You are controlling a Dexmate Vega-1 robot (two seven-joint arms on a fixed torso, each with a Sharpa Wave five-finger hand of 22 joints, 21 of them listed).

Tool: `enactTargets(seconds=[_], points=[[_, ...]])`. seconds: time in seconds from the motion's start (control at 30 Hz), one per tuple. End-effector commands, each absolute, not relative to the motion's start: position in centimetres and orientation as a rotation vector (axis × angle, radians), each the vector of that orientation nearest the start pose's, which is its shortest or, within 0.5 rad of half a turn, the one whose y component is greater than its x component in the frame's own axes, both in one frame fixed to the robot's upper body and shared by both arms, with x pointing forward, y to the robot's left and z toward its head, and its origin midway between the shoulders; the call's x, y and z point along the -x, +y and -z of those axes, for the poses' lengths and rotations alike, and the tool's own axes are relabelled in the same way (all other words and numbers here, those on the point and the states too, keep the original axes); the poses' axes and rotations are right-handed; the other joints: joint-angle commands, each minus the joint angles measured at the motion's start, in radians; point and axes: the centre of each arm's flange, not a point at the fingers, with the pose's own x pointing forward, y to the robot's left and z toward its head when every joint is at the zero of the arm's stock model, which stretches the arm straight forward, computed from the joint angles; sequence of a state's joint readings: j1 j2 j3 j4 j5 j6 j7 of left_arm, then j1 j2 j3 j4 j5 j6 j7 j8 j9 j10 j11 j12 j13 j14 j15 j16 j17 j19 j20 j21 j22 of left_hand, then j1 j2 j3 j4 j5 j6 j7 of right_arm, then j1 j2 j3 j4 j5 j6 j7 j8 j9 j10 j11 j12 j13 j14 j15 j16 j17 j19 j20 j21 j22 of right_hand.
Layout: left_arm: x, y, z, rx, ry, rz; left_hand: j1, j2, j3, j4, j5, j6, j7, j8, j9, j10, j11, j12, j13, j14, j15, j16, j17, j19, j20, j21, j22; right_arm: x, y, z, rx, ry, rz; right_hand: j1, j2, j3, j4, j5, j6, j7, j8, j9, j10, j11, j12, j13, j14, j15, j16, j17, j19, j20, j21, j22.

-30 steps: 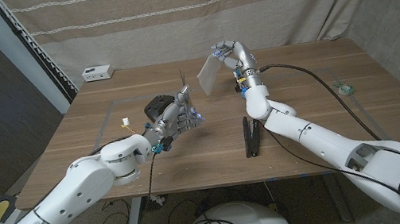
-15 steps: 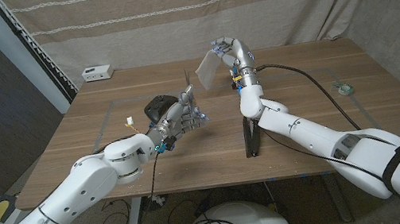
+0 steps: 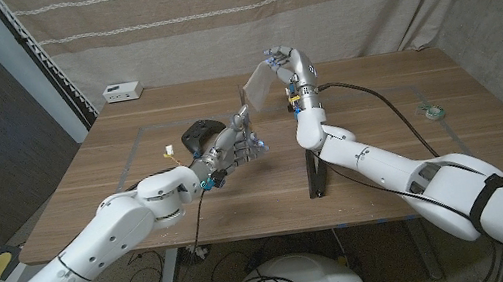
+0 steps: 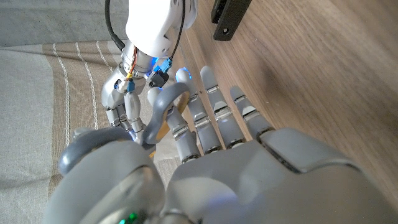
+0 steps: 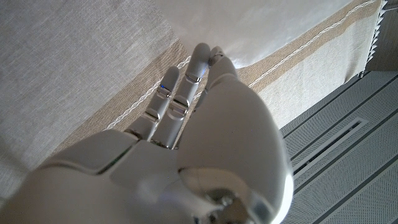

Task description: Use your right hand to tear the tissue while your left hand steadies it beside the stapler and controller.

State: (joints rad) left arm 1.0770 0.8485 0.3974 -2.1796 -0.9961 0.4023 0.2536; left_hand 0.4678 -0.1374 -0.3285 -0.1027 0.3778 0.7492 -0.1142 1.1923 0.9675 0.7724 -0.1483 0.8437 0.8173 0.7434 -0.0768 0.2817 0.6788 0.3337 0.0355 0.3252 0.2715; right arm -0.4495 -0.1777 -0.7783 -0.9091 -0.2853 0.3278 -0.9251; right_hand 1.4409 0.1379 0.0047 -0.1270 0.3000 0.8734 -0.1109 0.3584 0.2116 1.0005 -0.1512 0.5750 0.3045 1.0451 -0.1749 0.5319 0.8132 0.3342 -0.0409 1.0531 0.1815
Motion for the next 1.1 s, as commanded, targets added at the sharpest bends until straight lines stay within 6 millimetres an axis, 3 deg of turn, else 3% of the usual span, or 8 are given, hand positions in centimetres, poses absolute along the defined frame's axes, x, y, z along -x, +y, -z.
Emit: enactTargets(seconds=[0.03,1.1], points=[[-50.8,15.9,4.6,-0.04,-0.168,0.524,-0.004,-0.009,-0.009,0.016,0.006,-0.102,0.103,0.385,0.275,0.029,-0.03,0.029,-0.003,0.0,-0.102,0.008,0.001,-0.001,0.002,-0.003,0.005,-66.0,-10.2,-4.9,0.516,-1.068,0.359,0.009,0.001,0.009,-0.003,-0.005,-0.005,0.009,-0.006,0.006,0.0,0.002,-0.002,0.002,0.012,-0.064,-0.002,0.001,-0.003,-0.136,0.006,-0.001],[-51.7,13.9,4.2,0.001,-0.206,0.601,-0.011,-0.011,-0.01,0.02,0.004,-0.101,0.098,0.385,0.275,0.028,-0.029,0.035,-0.003,0.0,-0.104,0.01,0.002,-0.001,0.003,-0.005,0.007,-65.5,-11.4,-4.0,0.481,-1.053,0.362,0.016,0.005,0.031,-0.009,-0.034,-0.013,0.014,-0.015,0.011,-0.008,0.012,-0.016,0.001,0.012,-0.064,-0.013,0.003,-0.006,-0.131,0.012,-0.001]])
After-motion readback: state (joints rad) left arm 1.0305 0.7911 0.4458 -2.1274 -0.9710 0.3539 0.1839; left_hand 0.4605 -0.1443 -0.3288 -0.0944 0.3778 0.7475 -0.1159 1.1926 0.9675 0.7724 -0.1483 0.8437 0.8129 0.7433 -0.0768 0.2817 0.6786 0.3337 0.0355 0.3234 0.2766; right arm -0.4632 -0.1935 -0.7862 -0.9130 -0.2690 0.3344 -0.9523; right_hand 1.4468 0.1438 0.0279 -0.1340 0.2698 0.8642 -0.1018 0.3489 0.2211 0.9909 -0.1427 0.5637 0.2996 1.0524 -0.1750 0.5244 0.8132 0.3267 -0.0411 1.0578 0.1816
